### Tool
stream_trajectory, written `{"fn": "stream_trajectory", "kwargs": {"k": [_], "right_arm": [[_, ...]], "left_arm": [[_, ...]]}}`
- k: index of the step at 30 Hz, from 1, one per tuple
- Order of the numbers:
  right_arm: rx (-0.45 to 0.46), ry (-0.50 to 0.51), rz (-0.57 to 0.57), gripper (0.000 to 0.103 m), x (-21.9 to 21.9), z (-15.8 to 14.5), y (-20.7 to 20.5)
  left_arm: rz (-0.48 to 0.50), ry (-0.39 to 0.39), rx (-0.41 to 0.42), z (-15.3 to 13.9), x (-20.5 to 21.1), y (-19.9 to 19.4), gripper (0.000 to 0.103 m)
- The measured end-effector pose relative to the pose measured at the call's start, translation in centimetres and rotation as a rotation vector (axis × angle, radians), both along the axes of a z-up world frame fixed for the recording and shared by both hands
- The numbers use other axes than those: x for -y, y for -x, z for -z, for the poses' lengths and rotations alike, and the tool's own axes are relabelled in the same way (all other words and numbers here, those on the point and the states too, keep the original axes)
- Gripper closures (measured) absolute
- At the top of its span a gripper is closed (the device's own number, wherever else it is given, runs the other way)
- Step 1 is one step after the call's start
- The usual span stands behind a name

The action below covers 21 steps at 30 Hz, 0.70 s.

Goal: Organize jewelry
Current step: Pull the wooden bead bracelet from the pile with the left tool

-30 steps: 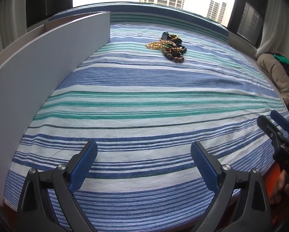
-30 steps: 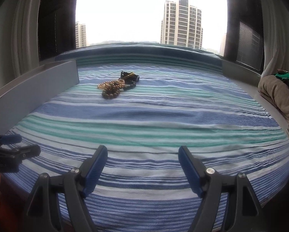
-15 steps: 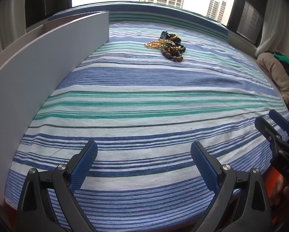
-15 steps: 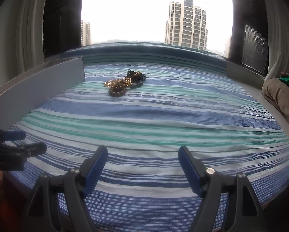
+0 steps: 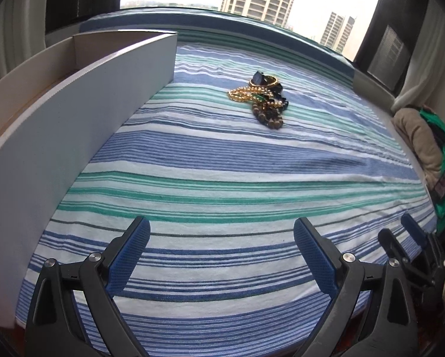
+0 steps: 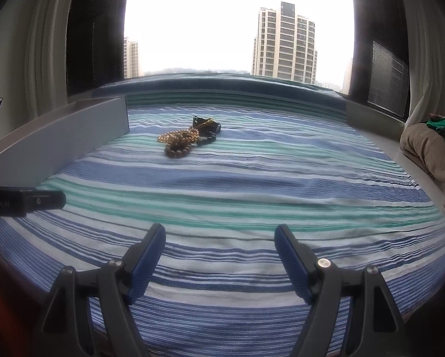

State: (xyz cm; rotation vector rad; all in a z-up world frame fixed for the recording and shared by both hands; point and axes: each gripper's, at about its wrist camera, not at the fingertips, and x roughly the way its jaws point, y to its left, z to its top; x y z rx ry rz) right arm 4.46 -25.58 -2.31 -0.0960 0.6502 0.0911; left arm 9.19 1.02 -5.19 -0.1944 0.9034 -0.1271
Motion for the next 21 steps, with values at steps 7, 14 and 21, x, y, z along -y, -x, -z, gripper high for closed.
{"fn": "stream_trajectory", "kwargs": {"k": [7, 14, 21], "right_arm": [[-0.013, -0.015, 0.002, 0.026, 0.5, 0.5, 0.0], [-0.026, -0.043, 0.025, 0.026, 1.7, 0.9, -0.1], [-0.041, -0.06, 0.04, 0.026, 2.6, 1.3, -0.1]], "left_arm": [[0.082, 0.097, -0.055, -2.5, 1.4, -4.9, 0.005], [0.227, 0.023, -0.054, -2.6, 6.9, -11.5, 0.006], [0.136, -0.031, -0.069, 2.0, 9.4, -18.8, 0.024]]}}
